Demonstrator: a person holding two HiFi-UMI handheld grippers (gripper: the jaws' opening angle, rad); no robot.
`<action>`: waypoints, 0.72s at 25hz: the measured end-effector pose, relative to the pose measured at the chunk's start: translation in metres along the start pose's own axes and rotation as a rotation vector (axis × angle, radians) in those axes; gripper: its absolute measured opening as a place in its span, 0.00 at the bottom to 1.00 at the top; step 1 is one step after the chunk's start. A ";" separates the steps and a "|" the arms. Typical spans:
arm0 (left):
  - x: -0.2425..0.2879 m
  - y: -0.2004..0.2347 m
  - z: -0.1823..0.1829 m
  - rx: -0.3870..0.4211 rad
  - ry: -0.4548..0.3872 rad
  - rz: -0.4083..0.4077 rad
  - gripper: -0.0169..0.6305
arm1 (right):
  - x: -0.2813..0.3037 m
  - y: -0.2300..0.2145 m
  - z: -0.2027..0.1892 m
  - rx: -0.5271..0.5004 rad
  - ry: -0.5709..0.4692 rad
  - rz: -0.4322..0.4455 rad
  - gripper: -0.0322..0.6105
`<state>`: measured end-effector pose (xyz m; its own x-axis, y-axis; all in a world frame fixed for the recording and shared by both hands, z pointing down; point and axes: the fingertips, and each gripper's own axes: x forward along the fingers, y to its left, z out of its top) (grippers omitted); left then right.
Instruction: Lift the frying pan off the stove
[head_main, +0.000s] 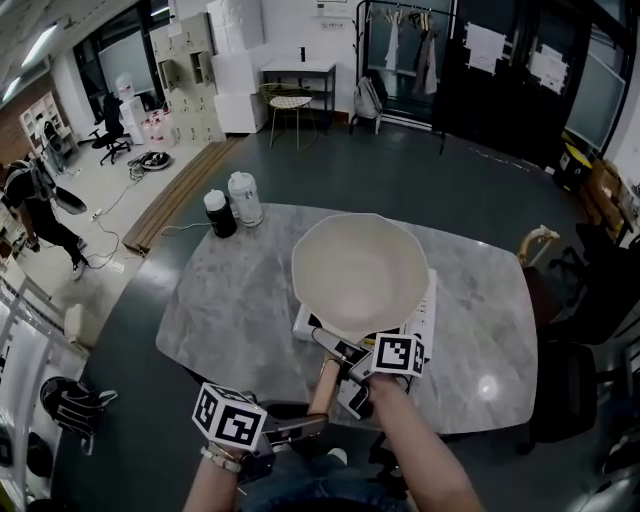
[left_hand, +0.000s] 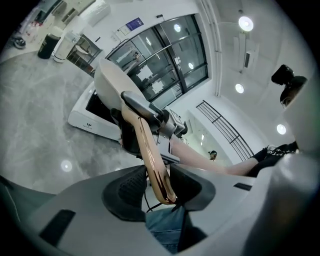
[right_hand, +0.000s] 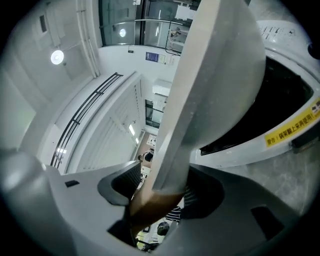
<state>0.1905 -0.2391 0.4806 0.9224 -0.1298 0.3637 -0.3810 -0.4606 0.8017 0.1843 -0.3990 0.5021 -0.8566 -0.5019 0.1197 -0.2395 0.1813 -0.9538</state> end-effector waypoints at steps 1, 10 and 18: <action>0.000 0.001 -0.001 0.001 0.000 0.004 0.27 | 0.003 -0.001 0.001 0.004 0.002 0.000 0.43; 0.004 0.002 -0.005 0.019 -0.026 0.014 0.27 | 0.003 -0.002 -0.002 -0.008 0.008 -0.001 0.40; 0.003 -0.008 0.001 0.061 -0.052 -0.006 0.27 | -0.003 0.012 0.005 -0.046 -0.004 0.004 0.40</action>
<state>0.1962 -0.2366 0.4748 0.9274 -0.1714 0.3325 -0.3721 -0.5140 0.7729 0.1861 -0.3992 0.4890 -0.8559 -0.5043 0.1143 -0.2565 0.2221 -0.9407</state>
